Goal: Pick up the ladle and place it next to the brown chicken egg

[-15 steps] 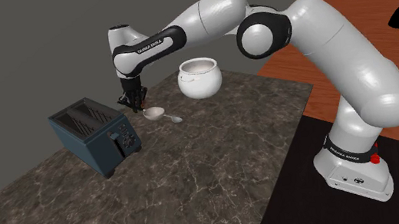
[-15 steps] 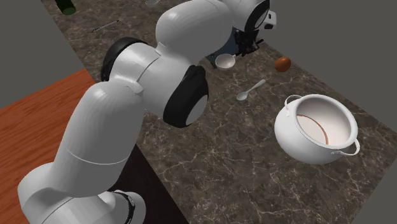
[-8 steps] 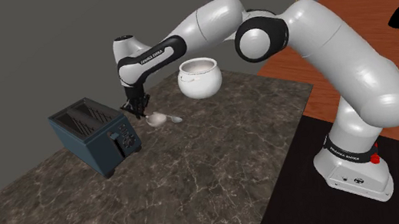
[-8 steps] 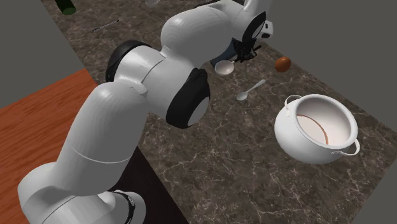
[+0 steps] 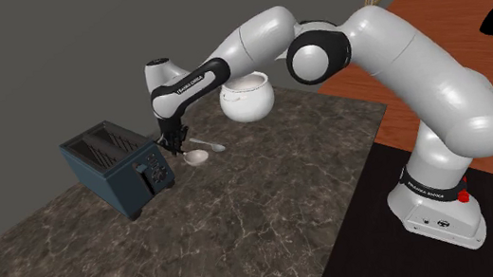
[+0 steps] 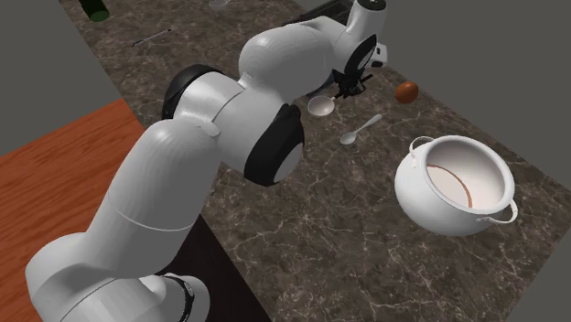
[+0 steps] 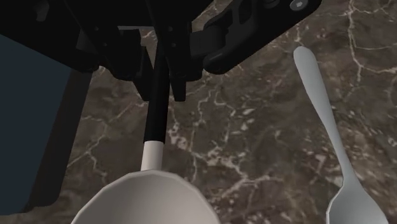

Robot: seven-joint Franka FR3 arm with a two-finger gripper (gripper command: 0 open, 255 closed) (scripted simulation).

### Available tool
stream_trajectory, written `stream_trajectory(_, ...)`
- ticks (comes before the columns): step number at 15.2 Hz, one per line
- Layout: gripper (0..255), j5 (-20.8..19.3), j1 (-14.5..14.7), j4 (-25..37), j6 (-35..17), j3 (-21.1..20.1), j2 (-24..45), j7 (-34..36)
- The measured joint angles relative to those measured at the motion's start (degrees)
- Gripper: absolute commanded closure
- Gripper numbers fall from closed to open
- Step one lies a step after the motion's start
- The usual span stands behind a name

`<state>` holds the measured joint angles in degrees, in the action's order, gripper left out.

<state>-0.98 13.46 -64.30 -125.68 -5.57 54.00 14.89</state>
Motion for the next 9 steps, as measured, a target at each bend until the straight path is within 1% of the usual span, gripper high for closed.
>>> stream_trajectory(6, 255, -0.1, 0.1, -0.4, -2.6, 0.1, 2.2, 0.0)
stream_trajectory(9, 255, -0.1, 0.1, -0.2, -2.8, 0.1, 2.5, -0.1)
